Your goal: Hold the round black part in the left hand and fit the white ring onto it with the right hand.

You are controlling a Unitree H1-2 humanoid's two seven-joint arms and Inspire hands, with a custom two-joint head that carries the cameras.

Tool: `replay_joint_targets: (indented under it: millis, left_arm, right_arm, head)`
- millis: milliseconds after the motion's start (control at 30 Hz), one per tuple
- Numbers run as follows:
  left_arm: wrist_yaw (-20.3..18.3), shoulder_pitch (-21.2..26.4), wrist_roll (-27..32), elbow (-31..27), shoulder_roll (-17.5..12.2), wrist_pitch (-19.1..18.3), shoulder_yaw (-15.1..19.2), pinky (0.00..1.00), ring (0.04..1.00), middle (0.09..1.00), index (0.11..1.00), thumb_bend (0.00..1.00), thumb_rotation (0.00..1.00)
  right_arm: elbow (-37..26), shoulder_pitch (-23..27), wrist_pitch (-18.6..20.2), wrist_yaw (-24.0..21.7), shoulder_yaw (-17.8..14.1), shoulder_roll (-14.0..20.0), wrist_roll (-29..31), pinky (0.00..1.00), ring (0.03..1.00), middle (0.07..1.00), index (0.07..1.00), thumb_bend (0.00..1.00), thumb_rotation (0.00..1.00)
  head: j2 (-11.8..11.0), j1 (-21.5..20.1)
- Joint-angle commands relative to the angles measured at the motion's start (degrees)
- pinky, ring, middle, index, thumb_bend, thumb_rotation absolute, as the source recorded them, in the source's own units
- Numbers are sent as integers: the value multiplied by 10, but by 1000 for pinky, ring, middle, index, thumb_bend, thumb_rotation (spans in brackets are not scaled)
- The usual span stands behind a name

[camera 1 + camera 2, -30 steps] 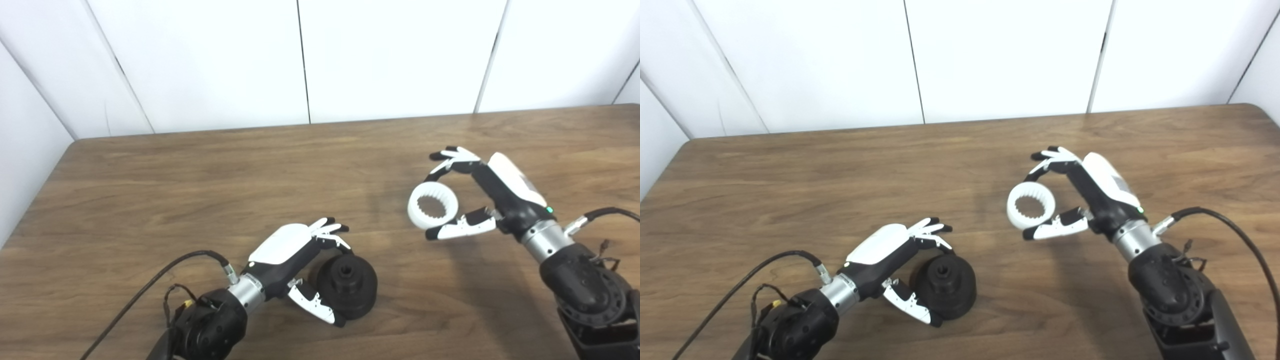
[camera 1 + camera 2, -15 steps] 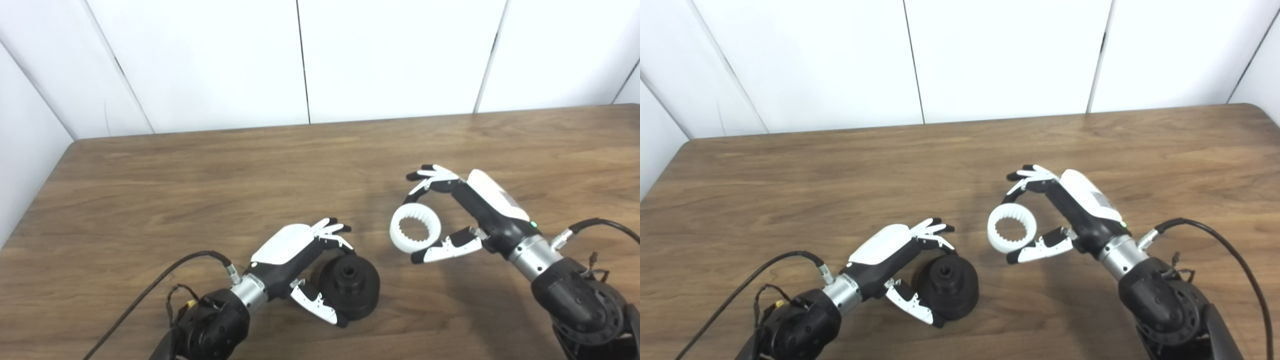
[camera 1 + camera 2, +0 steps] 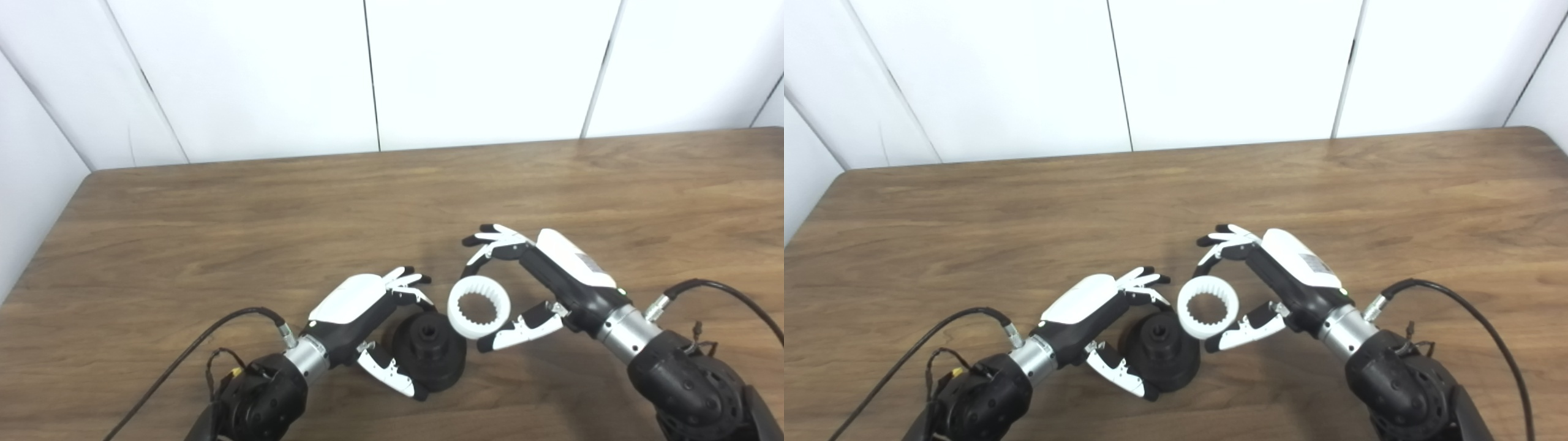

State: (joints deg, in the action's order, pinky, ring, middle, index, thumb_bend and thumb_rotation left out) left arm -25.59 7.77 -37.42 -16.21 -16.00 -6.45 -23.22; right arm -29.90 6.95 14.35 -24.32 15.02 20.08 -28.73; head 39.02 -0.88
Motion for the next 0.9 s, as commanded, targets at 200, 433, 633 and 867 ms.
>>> replay_joint_targets:
  millis: [200,433,633,867]
  left_arm:
    - [2,9,-7,-3,-1,-2,2,909,1000,947,645,935,283]
    - [2,10,-9,-2,1,-1,0,897,1000,947,643,939,289]
    - [-5,9,-10,-10,3,-9,0,900,1000,952,648,933,293]
    - [-10,8,-8,-19,4,-16,0,896,1000,956,651,932,291]
  right_arm:
    - [-35,24,3,-11,5,-14,-3,823,938,841,488,521,166]
    - [-42,27,9,-23,8,-22,-2,826,943,841,488,522,165]
    - [-32,33,0,-27,17,-24,-9,815,941,835,487,522,164]
    - [-13,38,-7,-22,26,-28,-12,806,939,838,487,522,164]
  head:
    - [0,0]
    - [0,2]
    - [0,6]
    - [3,8]
